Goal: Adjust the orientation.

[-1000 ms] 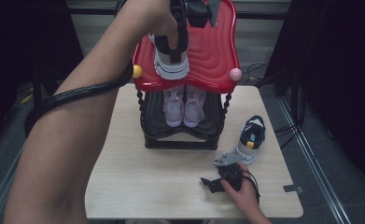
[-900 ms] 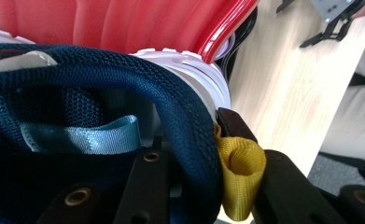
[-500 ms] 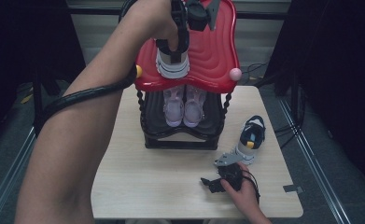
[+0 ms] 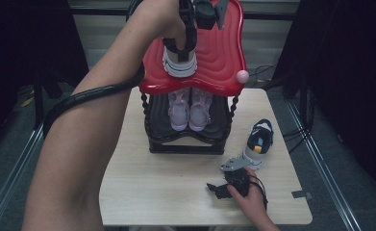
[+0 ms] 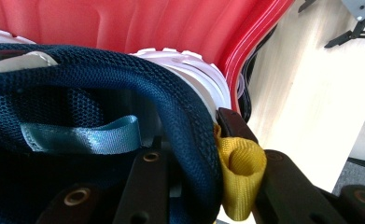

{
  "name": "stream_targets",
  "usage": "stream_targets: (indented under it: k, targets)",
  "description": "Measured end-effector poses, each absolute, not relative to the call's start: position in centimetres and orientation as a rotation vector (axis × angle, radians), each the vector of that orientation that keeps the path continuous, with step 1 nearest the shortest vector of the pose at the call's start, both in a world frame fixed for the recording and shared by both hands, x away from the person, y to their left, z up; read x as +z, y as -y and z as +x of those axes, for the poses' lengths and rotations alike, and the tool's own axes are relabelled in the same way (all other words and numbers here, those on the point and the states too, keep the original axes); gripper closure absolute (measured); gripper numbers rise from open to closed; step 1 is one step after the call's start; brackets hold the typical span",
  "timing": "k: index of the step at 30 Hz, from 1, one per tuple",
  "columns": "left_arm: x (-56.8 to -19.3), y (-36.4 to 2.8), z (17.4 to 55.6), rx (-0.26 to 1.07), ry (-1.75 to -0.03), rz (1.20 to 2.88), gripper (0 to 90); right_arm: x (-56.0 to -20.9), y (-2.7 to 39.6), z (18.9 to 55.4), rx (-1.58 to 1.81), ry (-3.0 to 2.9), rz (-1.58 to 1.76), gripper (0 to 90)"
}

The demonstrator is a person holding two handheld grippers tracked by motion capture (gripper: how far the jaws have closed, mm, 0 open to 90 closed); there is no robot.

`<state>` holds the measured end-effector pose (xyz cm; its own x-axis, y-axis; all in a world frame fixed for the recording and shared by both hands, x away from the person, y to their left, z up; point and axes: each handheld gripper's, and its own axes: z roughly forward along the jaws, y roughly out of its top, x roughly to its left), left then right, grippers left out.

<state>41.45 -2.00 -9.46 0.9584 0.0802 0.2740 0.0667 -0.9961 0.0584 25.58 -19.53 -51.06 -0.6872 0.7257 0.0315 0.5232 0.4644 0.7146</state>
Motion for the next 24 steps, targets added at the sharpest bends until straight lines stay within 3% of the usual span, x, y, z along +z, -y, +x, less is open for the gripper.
stream_targets:
  k: [24]
  targets:
    - [-10.03,1.06,41.52,0.462,-0.151,3.041,70.8,-51.06,19.52,25.58,1.046,-2.439,1.069,9.9]
